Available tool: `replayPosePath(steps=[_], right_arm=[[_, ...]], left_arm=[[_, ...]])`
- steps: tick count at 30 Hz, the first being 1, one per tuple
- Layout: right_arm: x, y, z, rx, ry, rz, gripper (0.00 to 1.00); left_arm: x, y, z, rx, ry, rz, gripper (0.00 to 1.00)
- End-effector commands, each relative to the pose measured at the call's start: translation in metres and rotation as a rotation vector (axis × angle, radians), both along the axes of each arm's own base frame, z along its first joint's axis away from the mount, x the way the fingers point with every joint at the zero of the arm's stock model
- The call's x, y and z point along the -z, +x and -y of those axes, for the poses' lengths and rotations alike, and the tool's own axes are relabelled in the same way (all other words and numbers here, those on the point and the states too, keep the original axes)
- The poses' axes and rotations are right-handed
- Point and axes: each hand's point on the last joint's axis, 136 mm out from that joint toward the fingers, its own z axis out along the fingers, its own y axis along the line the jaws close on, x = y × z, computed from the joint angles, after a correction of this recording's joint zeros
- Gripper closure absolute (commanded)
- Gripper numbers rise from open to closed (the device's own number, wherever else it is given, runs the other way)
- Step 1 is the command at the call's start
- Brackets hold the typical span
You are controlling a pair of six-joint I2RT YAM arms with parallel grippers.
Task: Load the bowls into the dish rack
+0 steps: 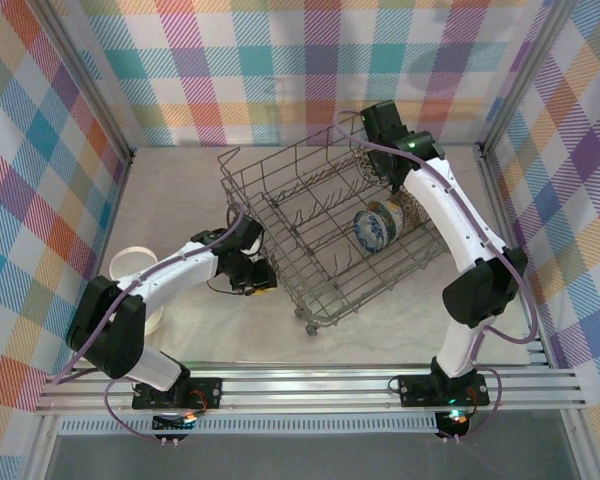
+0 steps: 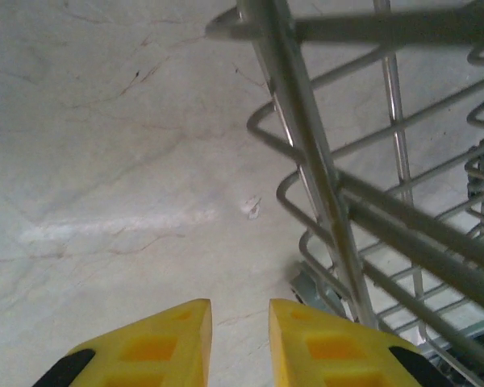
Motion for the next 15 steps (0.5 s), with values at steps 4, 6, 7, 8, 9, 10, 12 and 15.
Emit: replayPosePath(steps=[4,6,7,8,9,10,12,15], right_arm=[[-0.027,0.006,0.014,0.012,0.019,0.061,1.00],[-0.023,0.008,0.010,-0.008,0.048,0.049,1.00],[-0.021,0.010,0.011,-0.007,0.054,0.045,1.00],[-0.019,0.011,0.010,-0.007,0.059,0.039,1.00],[-0.017,0.012,0.011,-0.006,0.065,0.034,1.00],[-0.015,0.013,0.011,-0.007,0.069,0.028,1.00],[-0.012,0.015,0.011,-0.004,0.067,0.023,1.00],[-0.010,0.016,0.013,-0.002,0.053,0.017,1.00]], left_arm=[[-0.006,0.012,0.064,0.092,-0.147,0.053,0.71],[-0.006,0.015,0.076,0.104,-0.162,0.058,0.70],[-0.005,0.017,0.082,0.104,-0.167,0.059,0.70],[-0.005,0.019,0.087,0.102,-0.176,0.062,0.69],[-0.005,0.023,0.091,0.097,-0.186,0.071,0.67],[-0.004,0.027,0.096,0.086,-0.196,0.074,0.67],[-0.004,0.035,0.105,0.073,-0.222,0.082,0.67],[-0.006,0.046,0.120,0.072,-0.251,0.100,0.66]])
